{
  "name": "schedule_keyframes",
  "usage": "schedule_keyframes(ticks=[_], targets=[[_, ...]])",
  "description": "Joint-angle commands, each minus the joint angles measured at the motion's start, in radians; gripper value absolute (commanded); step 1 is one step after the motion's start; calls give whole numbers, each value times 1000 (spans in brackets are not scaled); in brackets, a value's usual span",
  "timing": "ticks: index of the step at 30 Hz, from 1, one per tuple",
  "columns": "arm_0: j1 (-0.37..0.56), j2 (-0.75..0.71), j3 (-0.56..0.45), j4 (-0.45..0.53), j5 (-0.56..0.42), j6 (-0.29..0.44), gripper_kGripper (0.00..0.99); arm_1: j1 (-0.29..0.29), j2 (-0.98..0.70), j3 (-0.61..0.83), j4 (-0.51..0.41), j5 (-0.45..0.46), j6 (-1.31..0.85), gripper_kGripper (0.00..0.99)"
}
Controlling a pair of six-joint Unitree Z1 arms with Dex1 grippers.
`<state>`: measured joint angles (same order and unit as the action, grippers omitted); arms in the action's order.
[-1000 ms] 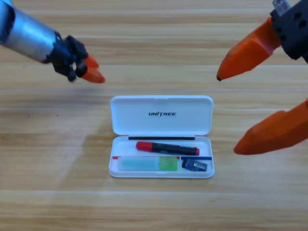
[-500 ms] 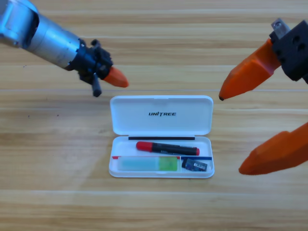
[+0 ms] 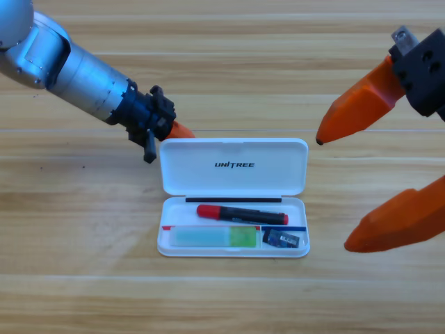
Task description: Clean up eraser and pencils
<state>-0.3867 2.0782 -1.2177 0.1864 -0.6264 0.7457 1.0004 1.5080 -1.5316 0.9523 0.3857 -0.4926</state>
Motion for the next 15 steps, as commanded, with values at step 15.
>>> schedule_keyframes(ticks=[15], targets=[[-81,-50,98,74,-55,29,0,11,-8,31,-35,27,5,959]])
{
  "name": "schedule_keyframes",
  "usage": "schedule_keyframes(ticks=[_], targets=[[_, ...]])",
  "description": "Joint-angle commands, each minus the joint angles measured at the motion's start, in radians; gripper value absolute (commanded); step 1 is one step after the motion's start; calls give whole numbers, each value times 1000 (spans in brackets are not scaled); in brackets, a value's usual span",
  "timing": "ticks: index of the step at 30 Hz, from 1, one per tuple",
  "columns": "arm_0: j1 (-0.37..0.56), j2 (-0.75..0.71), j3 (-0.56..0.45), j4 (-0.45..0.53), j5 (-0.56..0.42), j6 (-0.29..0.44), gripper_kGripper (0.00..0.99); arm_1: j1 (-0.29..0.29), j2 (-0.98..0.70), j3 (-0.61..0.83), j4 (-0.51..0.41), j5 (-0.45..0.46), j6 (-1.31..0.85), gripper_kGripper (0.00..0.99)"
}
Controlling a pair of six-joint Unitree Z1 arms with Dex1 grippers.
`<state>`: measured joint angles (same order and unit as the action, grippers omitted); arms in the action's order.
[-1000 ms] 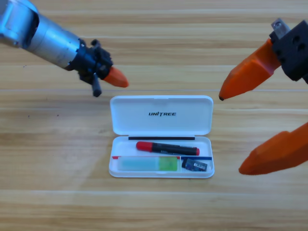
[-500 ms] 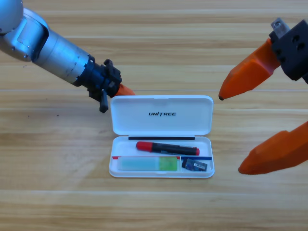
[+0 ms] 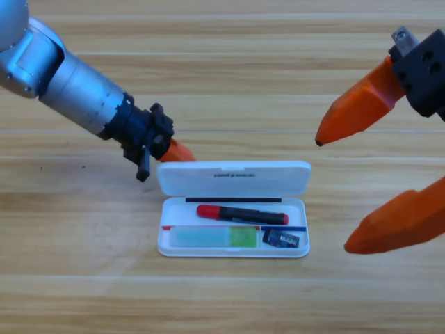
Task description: Clean up eraser and pencils
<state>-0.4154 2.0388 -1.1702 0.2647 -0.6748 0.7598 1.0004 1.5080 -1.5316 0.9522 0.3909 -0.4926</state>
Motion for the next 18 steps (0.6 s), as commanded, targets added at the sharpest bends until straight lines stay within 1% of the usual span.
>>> schedule_keyframes(ticks=[1,12,18], targets=[[-57,-12,57,-7,-2,16,0,11,-6,31,-36,22,5,959],[-86,-22,107,-35,23,24,0,11,6,28,-38,22,5,959],[-106,-14,139,-65,38,24,0,11,6,25,-38,22,8,959]])
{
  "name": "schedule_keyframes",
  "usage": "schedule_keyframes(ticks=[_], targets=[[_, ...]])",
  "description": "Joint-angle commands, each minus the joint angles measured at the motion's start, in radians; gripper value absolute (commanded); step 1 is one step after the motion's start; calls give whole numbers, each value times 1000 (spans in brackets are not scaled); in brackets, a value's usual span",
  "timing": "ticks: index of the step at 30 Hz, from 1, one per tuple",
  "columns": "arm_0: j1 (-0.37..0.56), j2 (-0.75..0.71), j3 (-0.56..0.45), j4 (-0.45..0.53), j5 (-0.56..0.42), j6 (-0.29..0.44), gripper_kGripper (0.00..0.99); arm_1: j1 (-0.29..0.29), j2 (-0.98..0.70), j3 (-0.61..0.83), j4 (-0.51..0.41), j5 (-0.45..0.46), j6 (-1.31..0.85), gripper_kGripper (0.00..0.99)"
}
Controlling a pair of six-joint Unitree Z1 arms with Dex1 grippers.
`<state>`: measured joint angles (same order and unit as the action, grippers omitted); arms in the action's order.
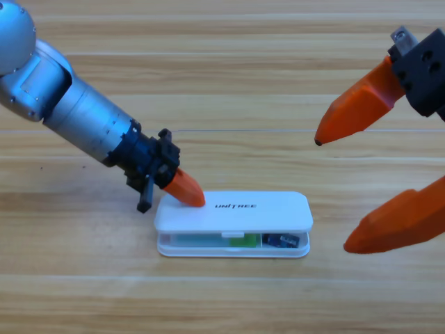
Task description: Clean up eraser and pencils
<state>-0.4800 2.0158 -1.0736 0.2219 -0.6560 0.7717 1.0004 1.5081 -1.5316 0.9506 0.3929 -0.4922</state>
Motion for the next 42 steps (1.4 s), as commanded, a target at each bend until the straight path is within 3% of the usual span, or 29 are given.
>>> schedule_keyframes(ticks=[1,20,33,42], targets=[[-45,9,47,-29,21,12,0,11,6,25,-36,21,7,959],[-95,58,84,-88,81,28,0,11,14,24,-36,20,7,959],[-97,78,164,-167,96,32,0,11,20,24,-36,20,9,959],[-97,66,169,-159,101,34,0,11,21,22,-36,20,9,959]])
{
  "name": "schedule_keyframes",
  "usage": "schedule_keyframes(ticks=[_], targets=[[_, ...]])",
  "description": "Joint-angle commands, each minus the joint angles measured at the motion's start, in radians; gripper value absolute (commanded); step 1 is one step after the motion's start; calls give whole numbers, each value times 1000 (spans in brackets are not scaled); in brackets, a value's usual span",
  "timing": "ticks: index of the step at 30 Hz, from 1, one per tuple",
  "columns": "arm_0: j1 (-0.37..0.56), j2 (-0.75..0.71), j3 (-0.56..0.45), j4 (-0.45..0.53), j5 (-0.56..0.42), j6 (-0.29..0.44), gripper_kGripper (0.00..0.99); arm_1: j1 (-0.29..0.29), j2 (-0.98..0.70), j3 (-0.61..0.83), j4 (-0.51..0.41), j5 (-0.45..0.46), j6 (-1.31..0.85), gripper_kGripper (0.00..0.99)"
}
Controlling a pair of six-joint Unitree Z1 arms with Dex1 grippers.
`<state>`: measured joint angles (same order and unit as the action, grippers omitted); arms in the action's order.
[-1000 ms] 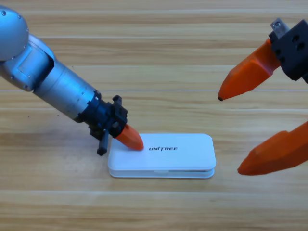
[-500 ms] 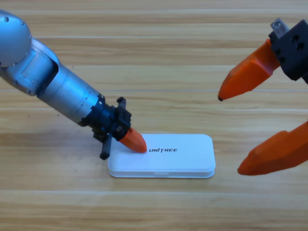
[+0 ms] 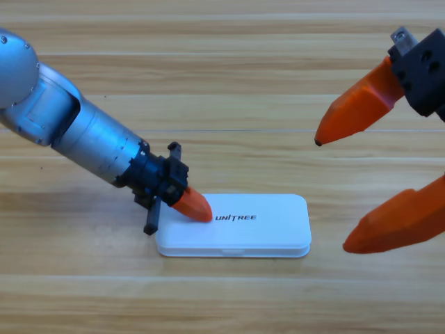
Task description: Clean up eraser and pencils
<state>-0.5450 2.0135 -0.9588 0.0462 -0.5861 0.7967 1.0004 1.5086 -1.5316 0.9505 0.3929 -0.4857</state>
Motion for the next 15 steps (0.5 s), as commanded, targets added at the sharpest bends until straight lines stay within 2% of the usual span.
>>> schedule_keyframes(ticks=[1,6,12,13,14,15], targets=[[-32,59,54,21,31,9,0,11,21,22,-36,20,2,959],[-32,-6,43,78,46,6,0,11,22,22,-36,20,2,959],[-32,-183,-38,284,109,-25,15,11,21,22,-36,20,2,959],[-33,-217,-54,319,115,-25,347,11,21,22,-36,20,2,959],[-35,-252,-69,357,120,-25,591,11,21,22,-36,20,2,959],[-39,-286,-87,394,131,-25,753,11,19,22,-36,20,2,959]])
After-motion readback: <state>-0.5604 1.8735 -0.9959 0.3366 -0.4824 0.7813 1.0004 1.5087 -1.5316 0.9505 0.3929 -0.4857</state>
